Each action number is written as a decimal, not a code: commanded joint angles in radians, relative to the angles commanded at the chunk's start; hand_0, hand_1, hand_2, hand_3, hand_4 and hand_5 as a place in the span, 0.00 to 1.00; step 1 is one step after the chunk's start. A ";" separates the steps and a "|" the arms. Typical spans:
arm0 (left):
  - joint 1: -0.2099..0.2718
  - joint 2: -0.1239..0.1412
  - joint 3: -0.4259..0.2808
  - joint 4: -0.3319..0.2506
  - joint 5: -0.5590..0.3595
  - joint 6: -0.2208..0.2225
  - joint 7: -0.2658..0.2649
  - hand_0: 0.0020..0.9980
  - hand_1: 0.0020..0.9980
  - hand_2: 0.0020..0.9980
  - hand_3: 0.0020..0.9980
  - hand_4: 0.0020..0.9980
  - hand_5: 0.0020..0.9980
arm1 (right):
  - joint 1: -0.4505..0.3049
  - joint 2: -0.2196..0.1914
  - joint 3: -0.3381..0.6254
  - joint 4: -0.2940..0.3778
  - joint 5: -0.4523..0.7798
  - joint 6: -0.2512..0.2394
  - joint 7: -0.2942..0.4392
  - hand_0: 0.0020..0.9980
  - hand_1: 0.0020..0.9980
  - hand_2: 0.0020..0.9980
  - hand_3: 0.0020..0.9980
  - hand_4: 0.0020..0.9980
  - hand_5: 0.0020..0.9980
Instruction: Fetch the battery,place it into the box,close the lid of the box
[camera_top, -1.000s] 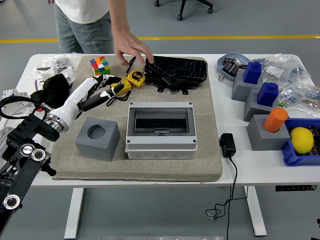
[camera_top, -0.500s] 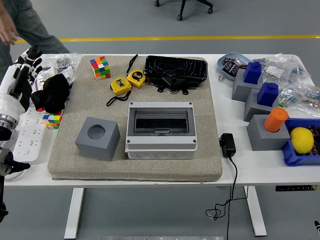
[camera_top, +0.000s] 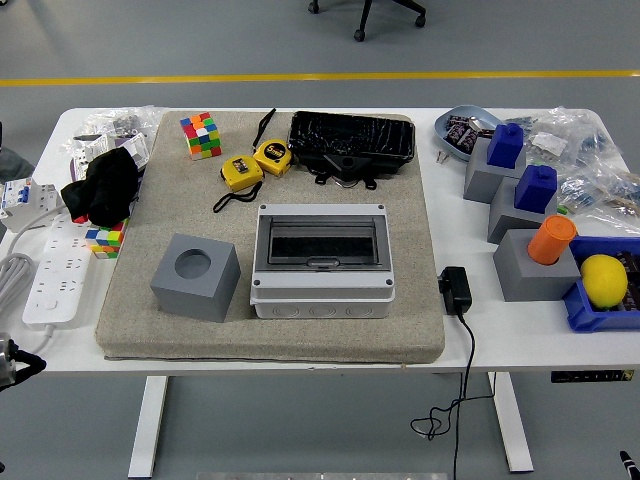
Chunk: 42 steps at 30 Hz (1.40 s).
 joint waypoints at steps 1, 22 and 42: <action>0.002 -0.002 0.000 0.003 -0.030 -0.014 0.007 1.00 1.00 1.00 1.00 1.00 1.00 | -0.001 0.000 -0.001 -0.002 0.000 0.000 0.000 0.67 0.58 0.58 0.64 1.00 1.00; 0.004 -0.002 0.093 -0.023 -0.255 -0.120 0.116 0.85 0.79 0.76 0.76 1.00 1.00 | -0.009 -0.009 -0.005 0.003 -0.070 -0.003 0.000 0.67 0.59 0.59 0.65 1.00 0.96; 0.014 -0.007 0.094 -0.039 -0.201 -0.113 0.133 0.78 0.75 0.71 0.72 1.00 0.92 | -0.017 0.000 0.018 0.000 -0.094 -0.001 -0.007 0.68 0.59 0.60 0.65 1.00 0.94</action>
